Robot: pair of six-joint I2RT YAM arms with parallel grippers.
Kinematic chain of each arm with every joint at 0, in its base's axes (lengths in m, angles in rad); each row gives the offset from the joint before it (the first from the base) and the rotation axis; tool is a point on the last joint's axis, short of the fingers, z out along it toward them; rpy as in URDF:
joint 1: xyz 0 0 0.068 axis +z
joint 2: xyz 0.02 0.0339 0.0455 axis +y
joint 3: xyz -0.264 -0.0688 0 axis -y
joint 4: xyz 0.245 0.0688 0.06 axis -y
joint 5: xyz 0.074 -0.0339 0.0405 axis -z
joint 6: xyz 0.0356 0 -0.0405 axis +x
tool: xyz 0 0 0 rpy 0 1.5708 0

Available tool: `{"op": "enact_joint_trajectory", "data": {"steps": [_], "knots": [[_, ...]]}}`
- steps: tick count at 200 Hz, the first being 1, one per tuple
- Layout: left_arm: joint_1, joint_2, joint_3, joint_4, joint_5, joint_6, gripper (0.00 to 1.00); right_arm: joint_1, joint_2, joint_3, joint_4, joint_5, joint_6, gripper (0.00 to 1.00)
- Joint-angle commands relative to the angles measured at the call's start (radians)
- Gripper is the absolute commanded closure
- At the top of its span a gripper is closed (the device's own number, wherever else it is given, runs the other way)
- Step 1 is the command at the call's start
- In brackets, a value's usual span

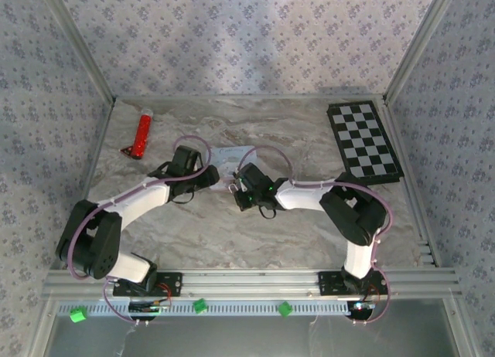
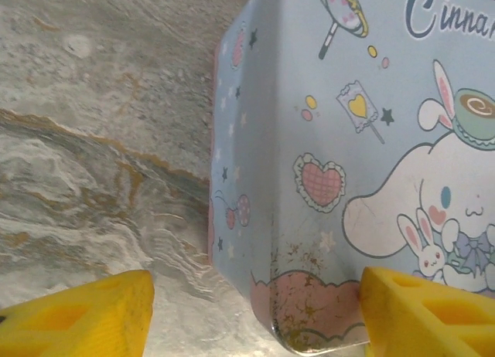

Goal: Unlock the padlock with the key

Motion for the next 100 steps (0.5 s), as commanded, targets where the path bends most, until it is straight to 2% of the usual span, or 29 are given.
{"op": "enact_joint_trajectory", "data": {"steps": [1, 48, 100], "knots": [[-0.049, 0.017, 0.001, 0.019, -0.010, -0.070, 0.31, 0.012, -0.057, -0.024, -0.010, 0.127, 0.019, 0.95], [-0.136, 0.036, -0.020, 0.120, -0.036, -0.179, 0.32, -0.001, -0.122, -0.112, 0.082, 0.165, 0.157, 1.00], [-0.184, 0.023, 0.005, 0.128, -0.038, -0.162, 0.31, -0.072, -0.171, -0.217, 0.188, 0.097, 0.280, 1.00]]}}
